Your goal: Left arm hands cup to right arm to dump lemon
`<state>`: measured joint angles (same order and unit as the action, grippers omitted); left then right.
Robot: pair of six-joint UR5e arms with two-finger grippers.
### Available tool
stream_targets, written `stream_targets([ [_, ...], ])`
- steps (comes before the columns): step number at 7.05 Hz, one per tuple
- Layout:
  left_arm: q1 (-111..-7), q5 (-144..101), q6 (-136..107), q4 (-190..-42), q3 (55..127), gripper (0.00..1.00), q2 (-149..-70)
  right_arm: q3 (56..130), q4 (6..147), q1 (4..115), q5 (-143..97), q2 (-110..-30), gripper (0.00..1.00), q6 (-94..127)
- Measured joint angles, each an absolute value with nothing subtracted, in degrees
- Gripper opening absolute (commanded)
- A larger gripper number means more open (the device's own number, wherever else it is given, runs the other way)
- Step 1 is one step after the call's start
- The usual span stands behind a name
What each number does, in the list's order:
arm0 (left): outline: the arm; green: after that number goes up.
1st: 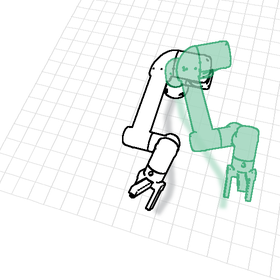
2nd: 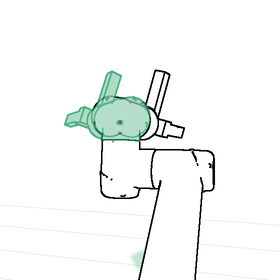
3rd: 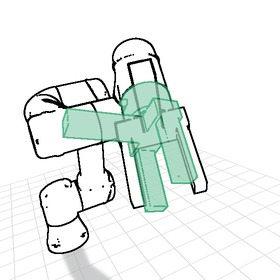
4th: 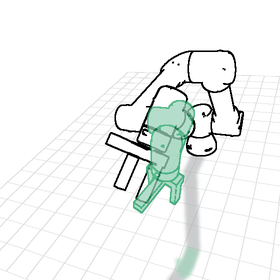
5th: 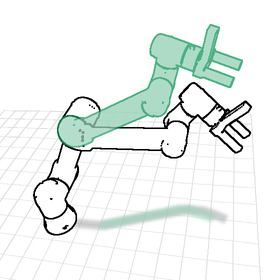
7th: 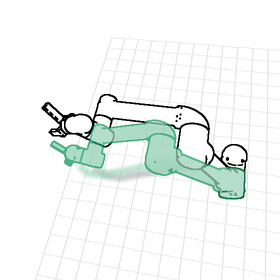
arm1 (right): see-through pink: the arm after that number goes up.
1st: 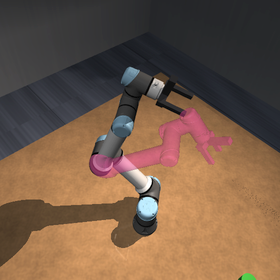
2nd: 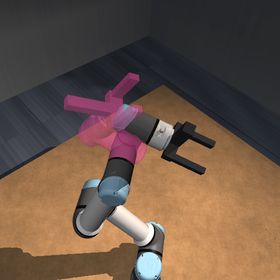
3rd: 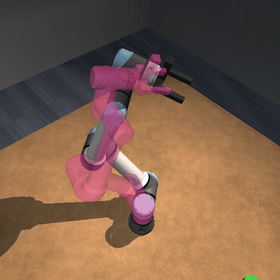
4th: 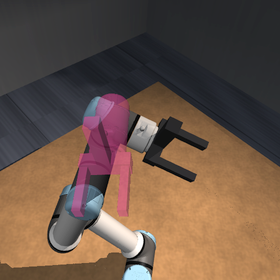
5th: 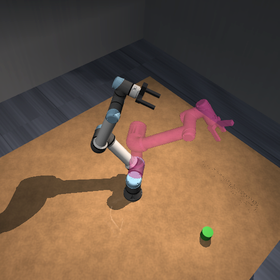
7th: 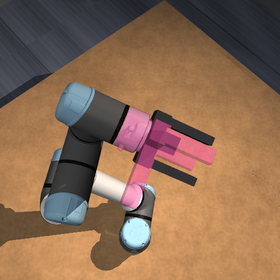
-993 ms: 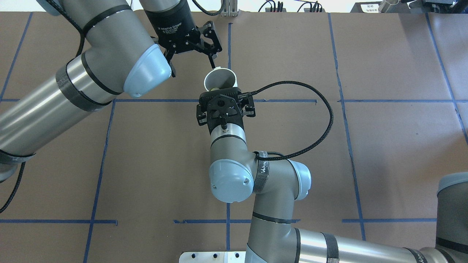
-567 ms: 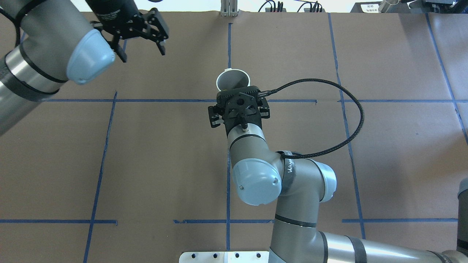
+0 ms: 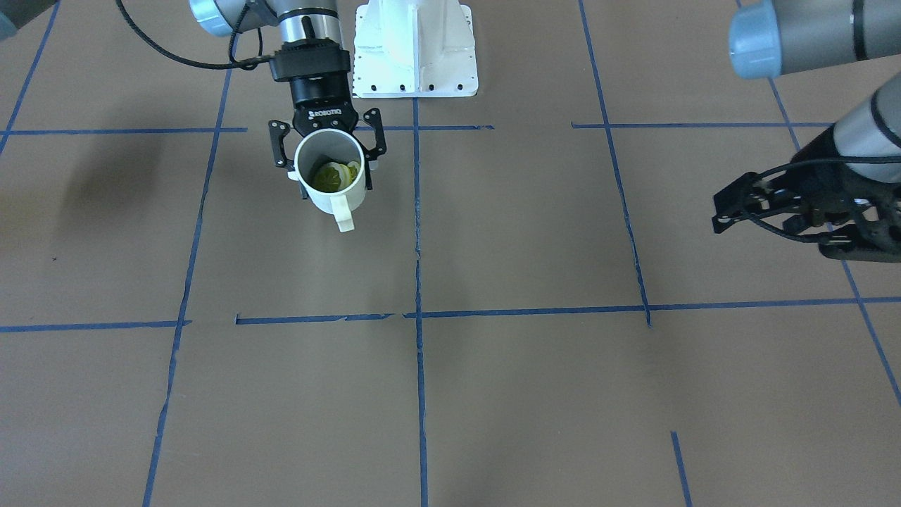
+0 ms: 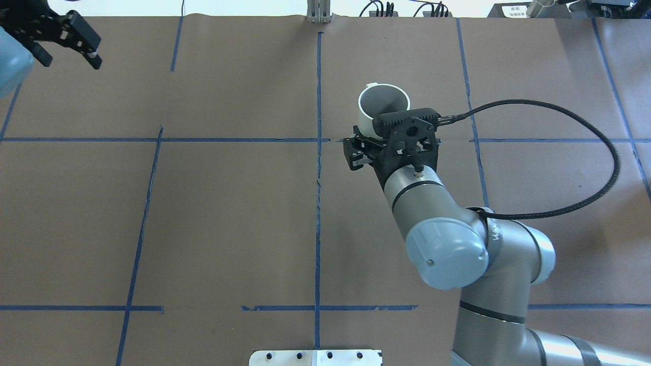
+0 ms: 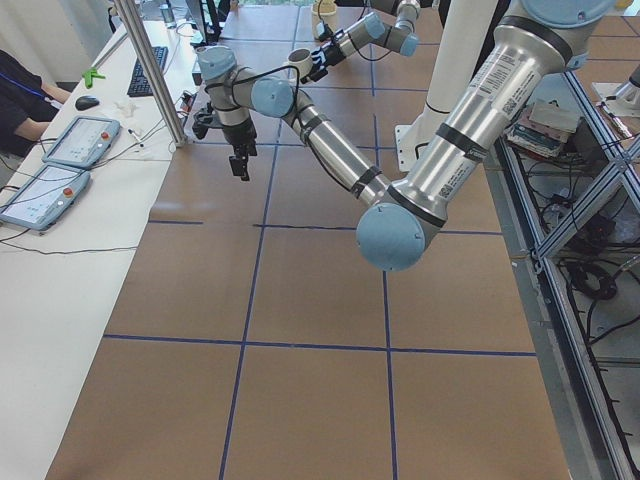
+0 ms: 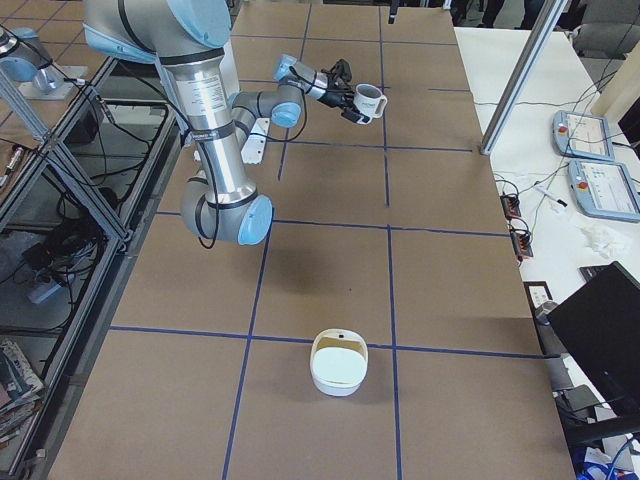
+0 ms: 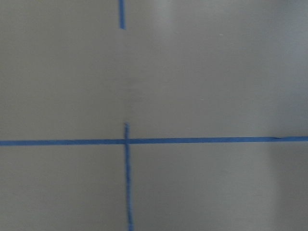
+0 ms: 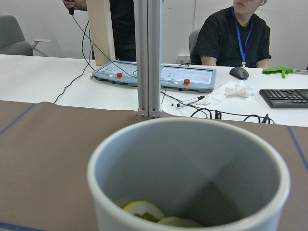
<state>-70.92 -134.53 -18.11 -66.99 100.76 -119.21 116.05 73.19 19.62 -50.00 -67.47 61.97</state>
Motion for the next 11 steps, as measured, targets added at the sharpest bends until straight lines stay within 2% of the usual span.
stream_targets([
  [2,-73.23,-133.38,-9.98,-67.47,100.96,1.00,-113.73,122.18,72.45,21.29,-50.06,-76.96,0.00,64.74],
  [3,-73.47,-131.94,-8.93,-67.52,101.11,1.00,-112.69,124.13,68.10,21.77,-50.02,-83.31,0.00,66.07],
  [4,-73.52,-130.90,-8.74,-67.52,101.13,1.00,-112.02,123.97,57.88,22.33,-50.02,-91.12,0.00,66.45],
  [5,-73.54,-130.49,-8.90,-67.51,101.18,1.00,-111.11,121.65,45.65,23.07,-50.16,-98.27,0.00,66.47],
  [7,-73.56,-130.41,-9.51,-67.50,101.23,1.00,-109.84,113.99,23.29,25.05,-51.60,-107.29,0.00,67.19],
  [9,-73.52,-130.39,-10.69,-67.54,101.52,1.00,-109.77,103.76,5.48,30.93,-57.57,-111.70,0.00,71.15],
  [11,-73.45,-130.40,-11.23,-67.52,101.69,1.00,-109.90,92.21,-7.73,39.95,-67.19,-112.55,0.00,76.25],
])
